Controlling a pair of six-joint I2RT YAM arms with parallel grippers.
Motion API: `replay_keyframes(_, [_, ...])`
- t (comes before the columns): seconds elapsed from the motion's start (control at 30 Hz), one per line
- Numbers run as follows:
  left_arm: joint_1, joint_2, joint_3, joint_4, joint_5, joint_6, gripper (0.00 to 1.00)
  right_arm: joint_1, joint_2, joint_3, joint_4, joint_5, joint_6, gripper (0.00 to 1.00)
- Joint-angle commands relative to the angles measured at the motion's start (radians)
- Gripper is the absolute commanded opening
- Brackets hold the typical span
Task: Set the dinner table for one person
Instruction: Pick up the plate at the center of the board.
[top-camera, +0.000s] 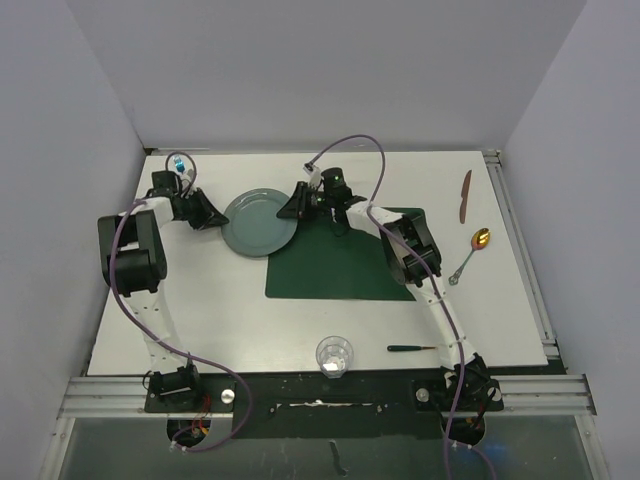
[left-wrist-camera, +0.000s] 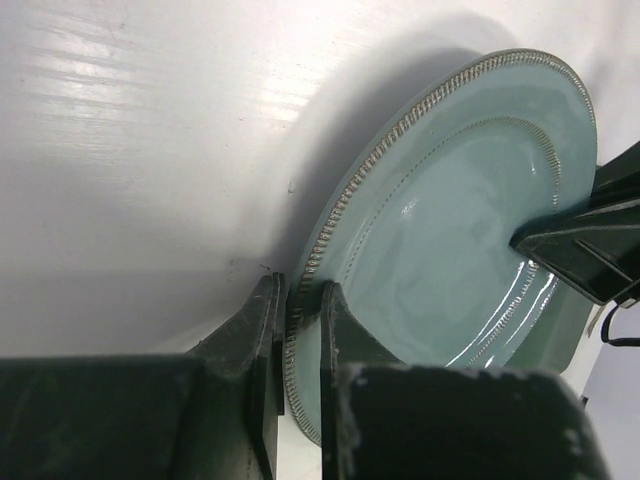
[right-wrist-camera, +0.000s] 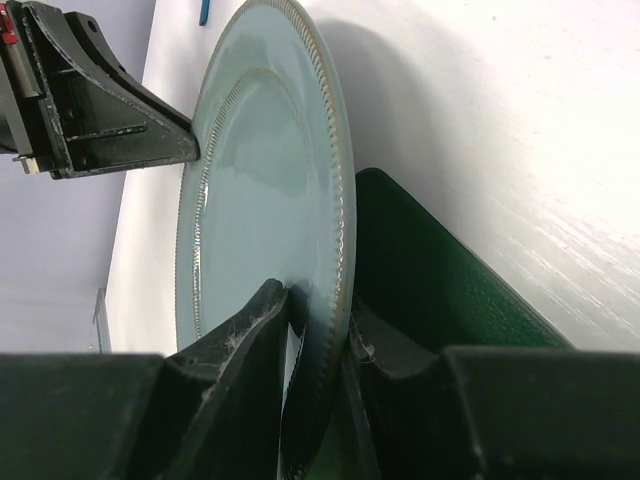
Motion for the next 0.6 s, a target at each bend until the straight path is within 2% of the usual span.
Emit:
replay_keyframes(0.0, [-0.109, -0.006, -0.043, 0.109, 0.264, -0.094, 0.0, 0.08, 0.03, -0.037, 0.025, -0.037, -0.065, 0.0])
replay_keyframes(0.17, [-0.108, 0.082, -0.106, 0.344, 0.394, -0.226, 0.0, 0.071, 0.021, -0.092, 0.069, -0.054, -0.053, 0.0])
replay_keyframes(0.43, [-0.107, 0.181, -0.271, 0.961, 0.518, -0.646, 0.01, 0.055, 0.032, -0.099, 0.079, -0.069, -0.055, 0.0])
replay_keyframes(0.57, [-0.104, 0.241, -0.33, 1.352, 0.546, -0.925, 0.41, 0.053, 0.041, -0.097, 0.08, -0.074, -0.056, 0.0])
